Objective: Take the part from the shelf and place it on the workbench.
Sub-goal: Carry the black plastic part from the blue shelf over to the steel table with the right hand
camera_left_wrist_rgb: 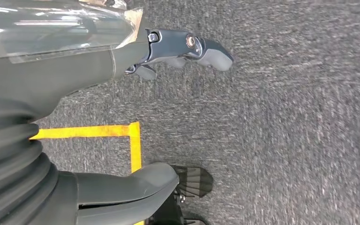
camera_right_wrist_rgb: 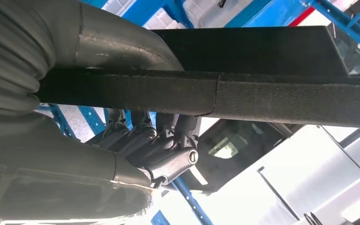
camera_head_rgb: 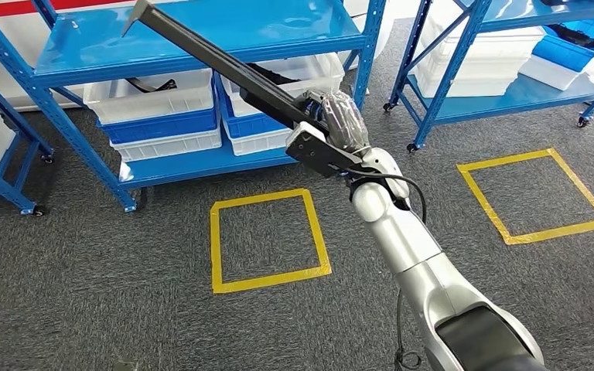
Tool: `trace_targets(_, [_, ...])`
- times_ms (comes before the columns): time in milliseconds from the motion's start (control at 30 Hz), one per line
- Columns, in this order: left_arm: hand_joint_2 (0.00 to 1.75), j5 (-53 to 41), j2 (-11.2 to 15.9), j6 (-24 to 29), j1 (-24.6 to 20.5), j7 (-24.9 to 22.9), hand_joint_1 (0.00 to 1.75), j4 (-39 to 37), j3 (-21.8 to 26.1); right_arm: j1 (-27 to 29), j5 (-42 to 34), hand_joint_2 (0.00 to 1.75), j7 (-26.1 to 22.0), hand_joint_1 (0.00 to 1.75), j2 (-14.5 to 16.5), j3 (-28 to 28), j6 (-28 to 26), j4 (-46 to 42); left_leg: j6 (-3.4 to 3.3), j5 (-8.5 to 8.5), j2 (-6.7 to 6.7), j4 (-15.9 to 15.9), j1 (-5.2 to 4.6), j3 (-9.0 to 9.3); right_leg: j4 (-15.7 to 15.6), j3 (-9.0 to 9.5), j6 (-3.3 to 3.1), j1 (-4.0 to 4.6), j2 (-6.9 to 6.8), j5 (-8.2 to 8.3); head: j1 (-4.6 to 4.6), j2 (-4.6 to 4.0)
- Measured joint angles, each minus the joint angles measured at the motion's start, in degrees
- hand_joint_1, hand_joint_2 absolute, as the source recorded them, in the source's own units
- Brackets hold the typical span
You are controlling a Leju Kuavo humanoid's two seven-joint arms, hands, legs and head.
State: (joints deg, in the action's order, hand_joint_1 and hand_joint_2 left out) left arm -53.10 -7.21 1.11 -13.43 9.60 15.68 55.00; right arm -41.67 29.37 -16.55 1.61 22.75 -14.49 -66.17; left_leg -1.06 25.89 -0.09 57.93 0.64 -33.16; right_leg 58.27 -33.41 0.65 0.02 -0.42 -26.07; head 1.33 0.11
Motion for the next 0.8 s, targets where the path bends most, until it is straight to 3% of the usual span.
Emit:
trace_targets(67, [1.75, 0.3, 0.0, 0.0, 0.0, 0.3, 0.0, 0.0, 0.0, 0.2, -0.2, 1.75, -0.2, 1.75, -0.2, -0.2, 0.0, -0.3, -0.87, -0.74, 0.16, -0.9, 0.3, -0.14, 3.5, -1.89, 0.17, 0.0, 0.12, -2.08, 0.07, 0.0])
trace_targets(100, [1.75, 0.5, 0.0, 0.0, 0.1, 0.5, 0.0, 0.0, 0.0, 0.3, -0.4, 1.75, -0.4, 1.75, -0.3, -0.4, 0.0, -0.3, -1.1, -1.02, 0.2, -1.0, 0.36, -0.33, 7.1, -3.5, 0.15, -0.27, 0.19, -3.78, 0.09, 0.0])
trace_targets(167, [1.75, 1.0, 0.0, 0.0, 0.3, 1.0, 0.0, 0.0, 0.1, 0.7, -0.7, 1.75, -0.9, 1.75, -0.4, -0.6, 0.0, -0.2, -1.11, -1.38, 0.21, -1.0, 0.43, -0.81, 14.2, -6.38, 0.49, -0.72, 0.27, -6.3, 0.09, 0.0])
trace_targets(200, [1.75, 1.2, 0.0, 0.0, 0.5, 1.2, 0.0, 0.0, 0.2, 0.9, -0.9, 1.75, -1.3, 1.75, -0.4, -0.7, 0.0, -0.1, -0.96, -1.54, 0.2, -1.0, 0.52, -1.0, 15.6, -6.81, 0.96, -1.03, 0.27, -6.52, 0.09, 0.0])
trace_targets(233, [1.75, 1.4, 0.0, 0.0, 0.6, 1.4, 0.0, 0.0, 0.2, 1.1, -1.0, 1.75, -1.7, 1.75, -0.4, -0.8, 0.0, 0.0, -0.75, -1.68, 0.17, -0.9, 0.67, -1.17, 14.6, -6.11, 1.62, -1.4, 0.26, -5.85, 0.09, 0.0])
trace_targets(300, [1.75, 1.5, 0.1, 0.0, 0.8, 1.6, 0.0, 0.0, 0.3, 1.2, -1.1, 1.75, -2.4, 1.75, -0.4, -1.0, -0.2, 0.3, -0.14, -1.82, 0.1, -0.5, 1.04, -1.55, 7.3, -2.23, 3.16, -2.23, 0.19, -3.24, 0.12, 0.0])
trace_targets(333, [1.75, 1.5, 0.2, 0.0, 0.8, 1.6, 0.0, 0.0, 0.3, 1.1, -1.1, 1.75, -2.6, 1.75, -0.4, -1.1, -0.2, 0.4, 0.31, -1.86, 0.04, -0.2, 1.08, -1.88, 3.7, -0.37, 3.53, -2.32, 0.34, -2.2, 0.14, 0.0])
trace_targets(400, [1.75, 1.6, 0.4, -0.1, 0.7, 1.7, 0.0, 0.1, 0.3, 1.2, -1.1, 1.75, -2.8, 1.75, -0.3, -1.2, -0.4, 0.6, 1.16, -1.98, -0.06, 0.2, 0.92, -2.51, 0.4, 1.05, 3.26, -2.47, 0.68, -1.46, 0.05, 0.0])
trace_targets(433, [1.75, 1.6, 0.4, -0.1, 0.7, 1.7, 0.0, 0.2, 0.3, 1.2, -1.1, 1.75, -2.8, 1.75, -0.3, -1.2, -0.4, 0.7, 1.08, -2.21, -0.11, 0.2, 0.85, -2.77, 0.4, 0.96, 2.8, -2.41, 0.88, -1.26, 0.01, 0.0])
trace_targets(567, [1.75, 1.7, 0.5, -0.1, 0.9, 1.7, 0.0, 0.2, 0.3, 1.3, -0.8, 1.75, -3.2, 1.75, 0.0, -1.2, -0.8, 1.3, -1.15, -3.17, -0.15, -0.3, 0.91, -3.05, 0.3, 0.45, 1.85, -2.34, 0.93, -0.71, -0.14, 0.0])
trace_targets(633, [1.75, 2.0, 0.5, -0.1, 0.9, 1.8, 0.0, 0.2, 0.3, 1.2, -0.9, 1.75, -3.5, 1.75, 0.2, -1.3, -1.0, 1.7, -1.7, -3.57, -0.16, -0.6, 0.93, -3.06, 0.3, 0.32, 1.53, -2.15, 0.92, -0.53, -0.13, 0.0])
trace_targets(700, [1.75, 2.3, 0.5, -0.1, 1.1, 1.9, 0.0, 0.2, 0.4, 1.2, -1.2, 1.75, -3.9, 1.75, 0.4, -1.3, -1.1, 2.0, -1.75, -3.83, -0.16, -0.8, 0.99, -3.07, 0.4, 0.22, 1.3, -1.96, 0.9, -0.41, -0.14, 0.0])
trace_targets(800, [1.75, 2.7, 0.6, -0.1, 1.2, 2.1, 0.0, 0.2, 0.5, 1.2, -1.7, 1.75, -4.4, 1.75, 0.6, -1.3, -1.1, 2.5, -1.26, -4.09, -0.14, -0.9, 1.12, -3.12, 0.4, 0.06, 1.06, -1.72, 0.89, -0.3, -0.13, 0.0])
